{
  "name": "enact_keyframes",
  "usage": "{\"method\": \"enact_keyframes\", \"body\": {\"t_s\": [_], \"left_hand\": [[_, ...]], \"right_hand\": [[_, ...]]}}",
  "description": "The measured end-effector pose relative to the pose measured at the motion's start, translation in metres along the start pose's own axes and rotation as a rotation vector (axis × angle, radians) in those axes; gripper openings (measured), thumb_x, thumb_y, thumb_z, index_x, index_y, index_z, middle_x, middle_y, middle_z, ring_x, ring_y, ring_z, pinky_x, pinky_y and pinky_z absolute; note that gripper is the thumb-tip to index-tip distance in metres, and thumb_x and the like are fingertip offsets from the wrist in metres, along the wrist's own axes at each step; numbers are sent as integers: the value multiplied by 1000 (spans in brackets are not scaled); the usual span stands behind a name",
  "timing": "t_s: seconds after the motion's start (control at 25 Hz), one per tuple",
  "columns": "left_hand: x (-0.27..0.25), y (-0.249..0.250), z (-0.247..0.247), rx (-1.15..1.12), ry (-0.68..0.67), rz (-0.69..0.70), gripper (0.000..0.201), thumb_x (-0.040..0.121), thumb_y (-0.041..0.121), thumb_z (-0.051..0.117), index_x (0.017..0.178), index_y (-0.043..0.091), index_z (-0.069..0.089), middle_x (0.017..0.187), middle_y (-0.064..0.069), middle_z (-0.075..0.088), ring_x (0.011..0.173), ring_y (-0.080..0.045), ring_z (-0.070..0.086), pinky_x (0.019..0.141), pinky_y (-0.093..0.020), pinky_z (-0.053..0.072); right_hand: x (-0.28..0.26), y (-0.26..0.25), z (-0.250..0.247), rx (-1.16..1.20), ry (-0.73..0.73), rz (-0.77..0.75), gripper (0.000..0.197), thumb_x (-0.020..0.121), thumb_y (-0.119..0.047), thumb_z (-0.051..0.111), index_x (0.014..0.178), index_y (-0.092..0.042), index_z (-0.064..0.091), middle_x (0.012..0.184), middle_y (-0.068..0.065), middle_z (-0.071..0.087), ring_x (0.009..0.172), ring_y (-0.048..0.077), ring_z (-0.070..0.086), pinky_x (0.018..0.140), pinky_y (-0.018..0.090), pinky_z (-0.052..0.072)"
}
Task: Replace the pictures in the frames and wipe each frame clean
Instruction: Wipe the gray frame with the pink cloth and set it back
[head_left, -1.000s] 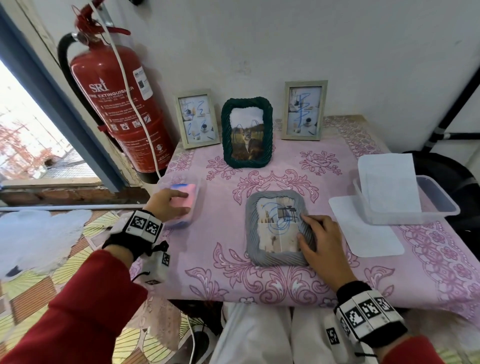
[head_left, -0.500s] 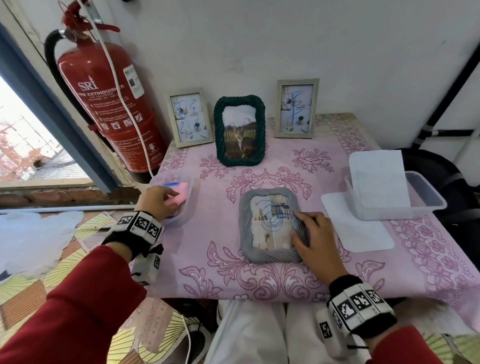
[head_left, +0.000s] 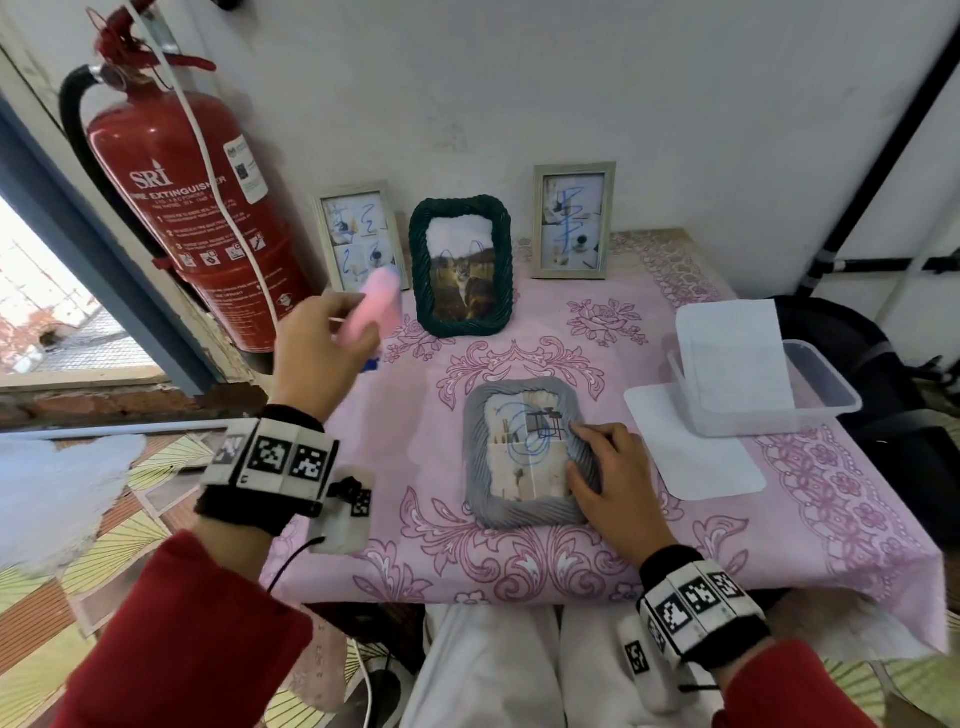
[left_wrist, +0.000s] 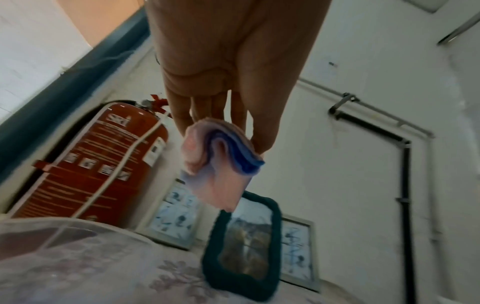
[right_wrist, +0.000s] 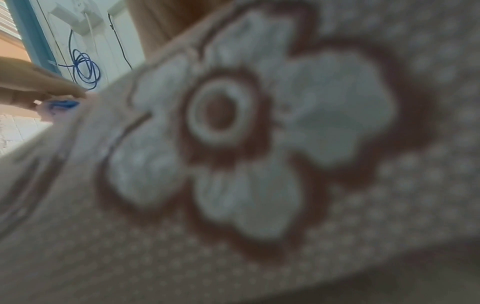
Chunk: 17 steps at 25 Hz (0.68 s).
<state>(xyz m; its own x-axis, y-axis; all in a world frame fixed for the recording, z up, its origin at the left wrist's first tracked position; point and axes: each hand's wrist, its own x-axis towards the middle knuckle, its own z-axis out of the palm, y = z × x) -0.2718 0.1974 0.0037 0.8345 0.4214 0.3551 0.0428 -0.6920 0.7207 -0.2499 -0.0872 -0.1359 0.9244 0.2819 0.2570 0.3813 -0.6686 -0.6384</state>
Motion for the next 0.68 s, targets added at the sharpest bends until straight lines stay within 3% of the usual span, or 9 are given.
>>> {"method": "enact_keyframes", "body": {"t_s": [0.16, 0.28, 0.36, 0.52, 0.6, 0.68], "left_hand": [[-28, 26, 47, -38, -172, 61, 37, 84, 9, 63, 120, 3, 58, 112, -11, 57, 75, -16, 65, 59, -24, 59], [-48, 30, 82, 42, -287, 95, 35, 83, 14, 65, 116, 4, 60, 108, -9, 57, 84, -20, 62, 74, -33, 57], [-56, 27, 101, 101, -335, 117, 35, 83, 19, 64, 115, 5, 62, 108, -8, 59, 89, -21, 60, 81, -33, 52], [-69, 20, 125, 139, -602, 106, 33, 95, 27, 51, 117, 6, 64, 133, -11, 52, 119, -25, 49, 101, -28, 36], [-70, 16, 127, 300, -626, 154, 37, 96, 27, 48, 130, 15, 55, 147, -4, 39, 135, -25, 32, 109, -28, 24], [-71, 12, 126, 406, -701, 186, 50, 97, 30, 44, 145, 19, 33, 157, -1, 19, 144, -22, 16, 114, -32, 17]], "right_hand": [[-2, 0, -1, -74, 15, 16, 44, 84, -24, 62, 127, -19, 55, 119, 0, 53, 115, 20, 41, 90, 29, 23], [-3, -1, -1, -69, 17, 11, 44, 84, -25, 62, 127, -20, 55, 118, 0, 53, 114, 18, 43, 88, 27, 21], [-3, -1, -1, -69, 24, 5, 44, 84, -25, 62, 127, -20, 55, 118, 0, 53, 113, 18, 43, 86, 27, 21], [-3, -1, -2, -72, 8, 8, 43, 84, -27, 62, 127, -20, 55, 119, 1, 53, 112, 19, 44, 88, 31, 25], [-2, 0, -2, -68, 6, 13, 43, 85, -26, 61, 126, -19, 55, 119, 1, 53, 113, 19, 44, 90, 31, 25], [-2, 0, -2, -61, 7, 14, 42, 85, -25, 61, 126, -19, 55, 119, 1, 53, 113, 20, 44, 90, 30, 24]]}}
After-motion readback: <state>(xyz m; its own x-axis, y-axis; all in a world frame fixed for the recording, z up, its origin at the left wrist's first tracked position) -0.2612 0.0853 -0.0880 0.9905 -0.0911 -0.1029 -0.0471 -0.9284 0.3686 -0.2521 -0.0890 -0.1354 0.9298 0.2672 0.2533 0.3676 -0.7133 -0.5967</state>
